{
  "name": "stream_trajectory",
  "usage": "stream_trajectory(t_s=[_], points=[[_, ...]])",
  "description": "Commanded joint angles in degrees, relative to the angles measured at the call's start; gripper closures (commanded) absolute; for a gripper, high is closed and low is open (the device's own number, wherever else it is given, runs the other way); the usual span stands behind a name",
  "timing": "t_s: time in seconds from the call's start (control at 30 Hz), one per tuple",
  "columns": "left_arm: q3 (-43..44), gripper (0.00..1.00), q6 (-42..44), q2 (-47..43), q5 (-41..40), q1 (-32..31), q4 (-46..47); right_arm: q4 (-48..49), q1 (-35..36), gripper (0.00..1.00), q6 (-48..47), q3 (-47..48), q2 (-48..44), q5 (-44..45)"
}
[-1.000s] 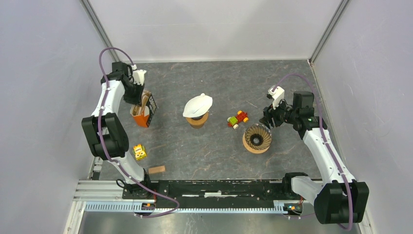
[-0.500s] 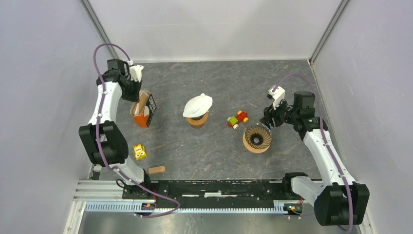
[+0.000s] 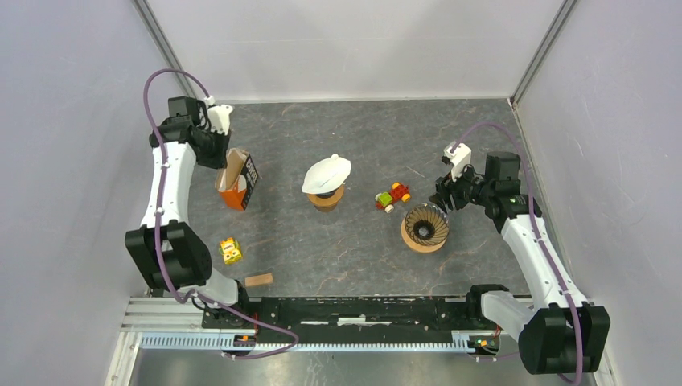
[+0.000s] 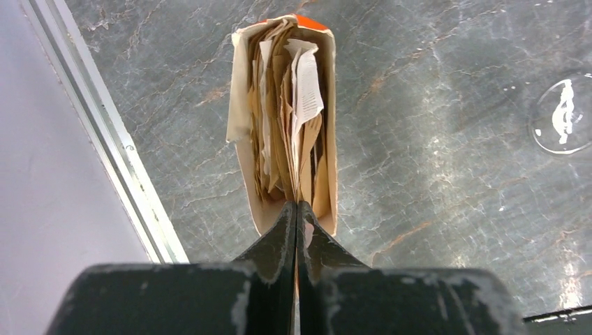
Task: Place the coffee filter in the dripper
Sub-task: Pick up the coffee filter from the coffee filter holder.
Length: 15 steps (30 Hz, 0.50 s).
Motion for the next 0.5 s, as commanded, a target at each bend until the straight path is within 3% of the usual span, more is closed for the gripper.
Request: stream_trajectory(t_s=[0.0,0.2,0.47], points=[[-0.6,0.98,1.4,-2.3,3.3,0.2,-2.0,1.4,-0.1,0.36,0.1,-0.3,-0.5,-0.3],[-0.8,0.96,0.4,-0.1,4.1,-0.1,-2.2,1.6,-0.1,0.36,0.0,-0.6,-0.7,-0.2],[-0.7,0.81,0.0,1.9,5.9,-0.3,-2.2,1.6,-0.1,0.36,0.0,-0.7,-0.7,-0.2]])
